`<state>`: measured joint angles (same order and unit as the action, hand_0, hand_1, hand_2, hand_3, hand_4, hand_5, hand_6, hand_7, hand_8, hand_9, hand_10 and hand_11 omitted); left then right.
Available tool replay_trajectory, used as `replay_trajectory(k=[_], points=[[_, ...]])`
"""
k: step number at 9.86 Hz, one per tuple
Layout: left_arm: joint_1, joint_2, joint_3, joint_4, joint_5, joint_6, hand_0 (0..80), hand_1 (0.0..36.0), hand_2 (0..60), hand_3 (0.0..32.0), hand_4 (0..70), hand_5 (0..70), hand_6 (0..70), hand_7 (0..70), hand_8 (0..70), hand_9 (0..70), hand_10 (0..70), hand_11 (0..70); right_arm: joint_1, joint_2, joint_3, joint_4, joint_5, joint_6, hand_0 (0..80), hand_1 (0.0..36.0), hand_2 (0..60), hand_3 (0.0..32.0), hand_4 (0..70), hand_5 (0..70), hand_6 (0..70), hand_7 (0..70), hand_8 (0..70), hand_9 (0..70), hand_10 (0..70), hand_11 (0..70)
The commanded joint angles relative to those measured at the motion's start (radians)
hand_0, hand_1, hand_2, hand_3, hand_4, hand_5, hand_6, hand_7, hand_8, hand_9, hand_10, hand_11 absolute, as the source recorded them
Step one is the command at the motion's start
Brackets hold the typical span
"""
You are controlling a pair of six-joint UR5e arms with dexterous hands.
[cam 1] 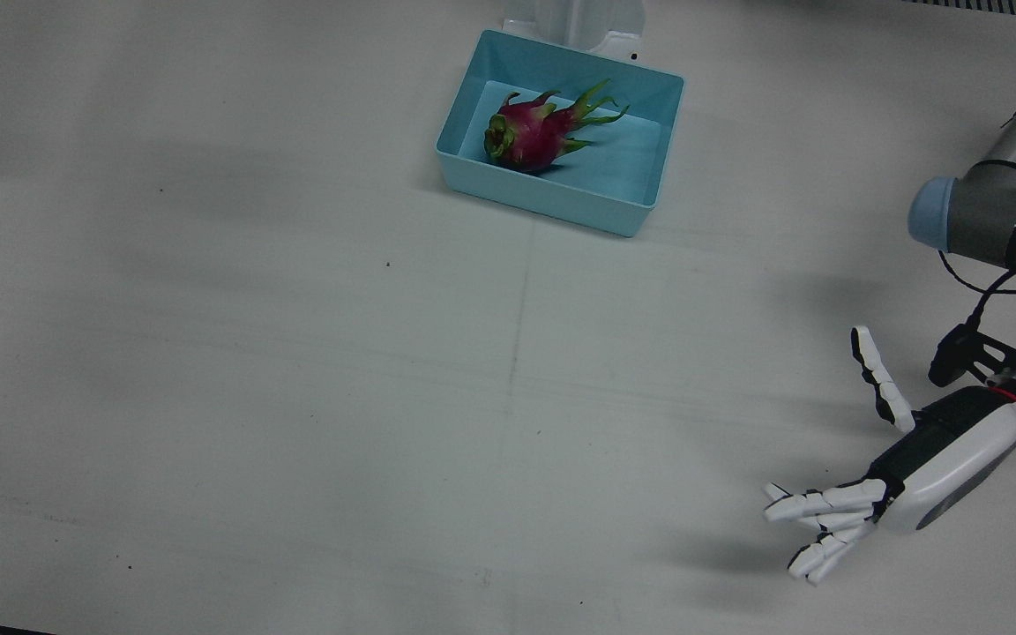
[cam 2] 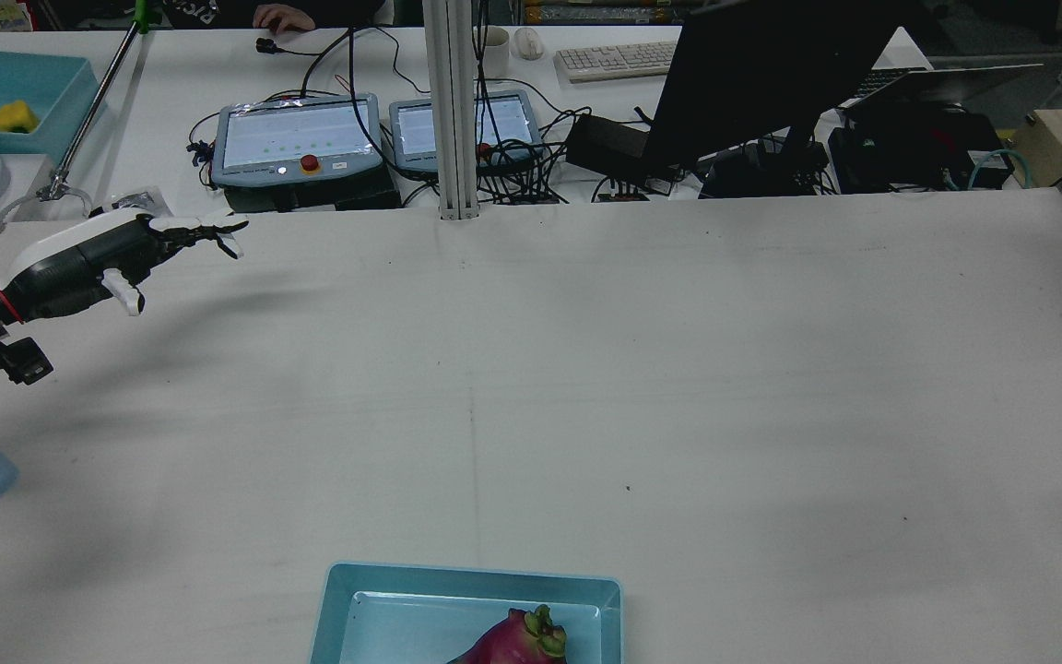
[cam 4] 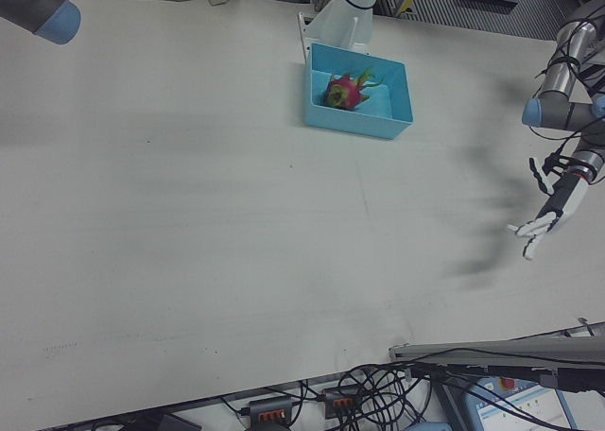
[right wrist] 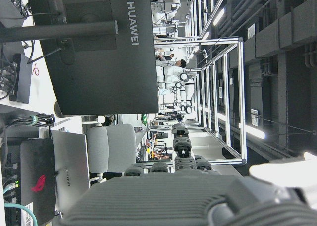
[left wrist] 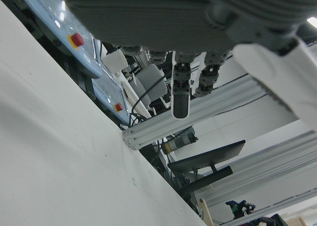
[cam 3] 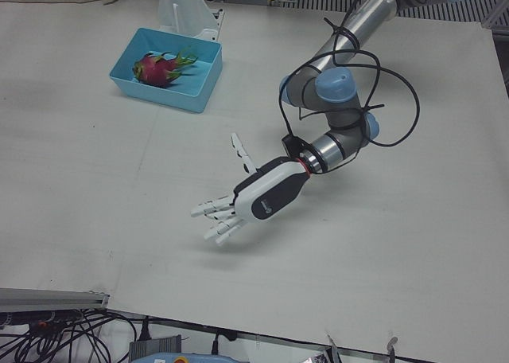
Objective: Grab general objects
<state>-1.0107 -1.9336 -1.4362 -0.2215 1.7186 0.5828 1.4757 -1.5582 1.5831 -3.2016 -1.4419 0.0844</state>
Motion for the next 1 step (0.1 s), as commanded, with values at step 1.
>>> replay_trajectory(k=[1], points=[[-0.075, 0.050, 0.181, -0.156, -0.126, -0.017, 48.2, 8.5, 0.0, 0.0, 20.3, 4.2, 20.6, 41.5, 3.1, 6.9, 0.0, 0.0, 0.000, 0.000, 0.000, 0.000, 0.000, 0.000, 0.0, 0.0, 0.0, 0.0, 0.0, 0.0, 0.0, 0.0, 0.0, 0.0, 0.0, 0.0]])
